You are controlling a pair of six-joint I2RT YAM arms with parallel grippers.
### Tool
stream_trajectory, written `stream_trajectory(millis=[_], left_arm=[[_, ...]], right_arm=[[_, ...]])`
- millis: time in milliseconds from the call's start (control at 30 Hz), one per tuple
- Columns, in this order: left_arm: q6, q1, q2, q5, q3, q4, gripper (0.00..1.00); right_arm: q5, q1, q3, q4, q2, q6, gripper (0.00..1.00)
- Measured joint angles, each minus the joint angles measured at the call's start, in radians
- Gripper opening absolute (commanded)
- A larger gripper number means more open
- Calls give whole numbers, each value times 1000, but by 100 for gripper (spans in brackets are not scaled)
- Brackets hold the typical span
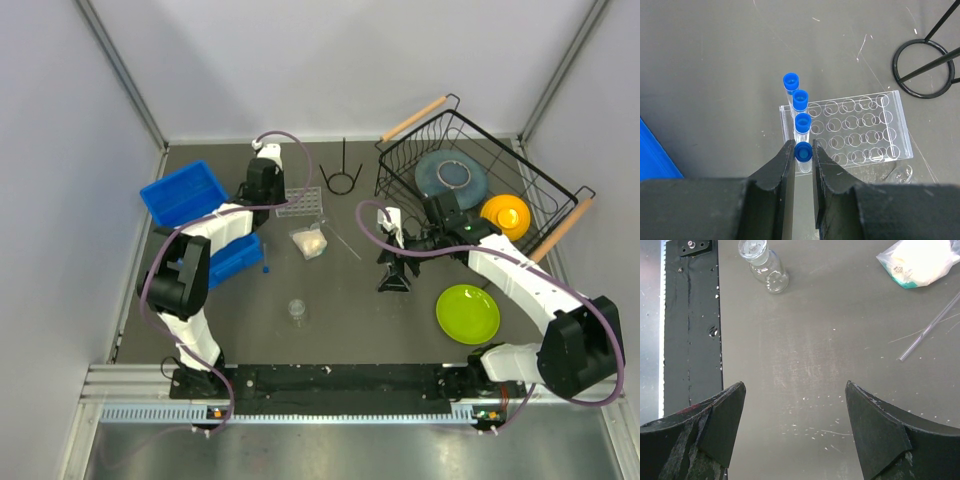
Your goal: Organize the chemistry lab equipment
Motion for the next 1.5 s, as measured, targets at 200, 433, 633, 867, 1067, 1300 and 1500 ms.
stream_trajectory(millis=[200, 433, 633, 867, 1067, 1300, 1500], left_arm=[[-6, 0, 3, -1, 0, -2, 22], [-21, 0, 3, -3, 0, -8, 36], [-27, 0, 2, -8, -8, -13, 42], [-35, 0, -50, -25, -24, -48, 61], [-37, 0, -192, -37, -42, -88, 69], [-51, 2, -400, 15, -125, -179, 68], [-118, 2, -619, 131, -272, -303, 65]], right_arm=[[0, 0, 0, -5, 0, 0, 82], [0, 0, 0, -6, 0, -1, 82], [1, 0, 0, -6, 0, -7, 82], [4, 0, 0, -7, 0, -11, 82], [6, -9, 0, -7, 0, -11, 82], [6, -28, 0, -7, 0, -17, 82], [6, -50, 0, -7, 0, -18, 82]])
